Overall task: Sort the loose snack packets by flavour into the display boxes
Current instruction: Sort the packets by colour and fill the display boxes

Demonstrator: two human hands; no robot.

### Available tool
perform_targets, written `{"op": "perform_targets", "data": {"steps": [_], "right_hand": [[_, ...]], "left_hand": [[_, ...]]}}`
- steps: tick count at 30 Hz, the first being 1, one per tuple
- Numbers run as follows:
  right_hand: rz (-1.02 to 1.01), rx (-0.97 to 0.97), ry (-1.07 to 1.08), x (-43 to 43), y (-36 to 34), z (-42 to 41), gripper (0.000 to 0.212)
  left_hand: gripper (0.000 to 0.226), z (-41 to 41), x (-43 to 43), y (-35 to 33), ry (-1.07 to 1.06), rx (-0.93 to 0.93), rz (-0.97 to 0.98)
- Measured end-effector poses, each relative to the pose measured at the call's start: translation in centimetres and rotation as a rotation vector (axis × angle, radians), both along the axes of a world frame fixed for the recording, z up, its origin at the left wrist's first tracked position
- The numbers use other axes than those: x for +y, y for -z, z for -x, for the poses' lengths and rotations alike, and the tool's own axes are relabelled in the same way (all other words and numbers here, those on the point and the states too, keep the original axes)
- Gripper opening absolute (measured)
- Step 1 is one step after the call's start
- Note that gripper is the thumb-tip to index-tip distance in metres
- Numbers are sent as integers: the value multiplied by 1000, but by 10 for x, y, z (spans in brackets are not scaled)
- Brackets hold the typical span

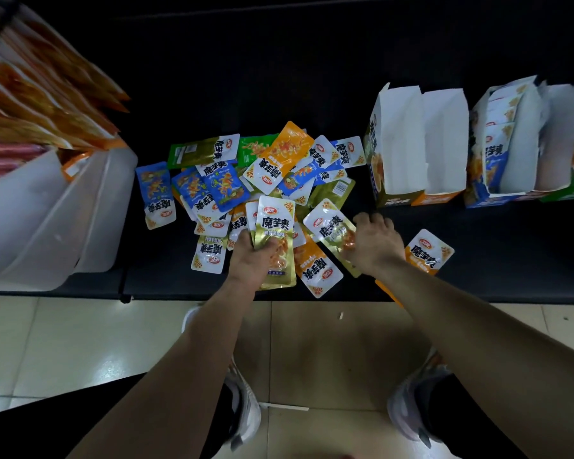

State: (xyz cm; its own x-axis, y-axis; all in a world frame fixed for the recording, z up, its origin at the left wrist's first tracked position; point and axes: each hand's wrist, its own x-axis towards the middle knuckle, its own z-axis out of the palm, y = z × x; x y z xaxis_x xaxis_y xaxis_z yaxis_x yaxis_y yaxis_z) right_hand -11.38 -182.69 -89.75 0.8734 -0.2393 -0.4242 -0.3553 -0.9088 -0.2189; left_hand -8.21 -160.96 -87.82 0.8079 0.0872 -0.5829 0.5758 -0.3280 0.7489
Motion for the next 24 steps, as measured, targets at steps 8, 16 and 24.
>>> {"op": "perform_targets", "data": {"steps": [8,16,24], "right_hand": [[-743,-165,448,-7,-56,11,17],[-1121,-151,583,-13,-155,40,43],[-1276,-156,479,-29,-269,112,37]], "left_hand": [[54,8,-22,-32,-95,55,200],[124,27,-60,-126,19,38,516],[123,82,-62,-217,206,-102,551]]}}
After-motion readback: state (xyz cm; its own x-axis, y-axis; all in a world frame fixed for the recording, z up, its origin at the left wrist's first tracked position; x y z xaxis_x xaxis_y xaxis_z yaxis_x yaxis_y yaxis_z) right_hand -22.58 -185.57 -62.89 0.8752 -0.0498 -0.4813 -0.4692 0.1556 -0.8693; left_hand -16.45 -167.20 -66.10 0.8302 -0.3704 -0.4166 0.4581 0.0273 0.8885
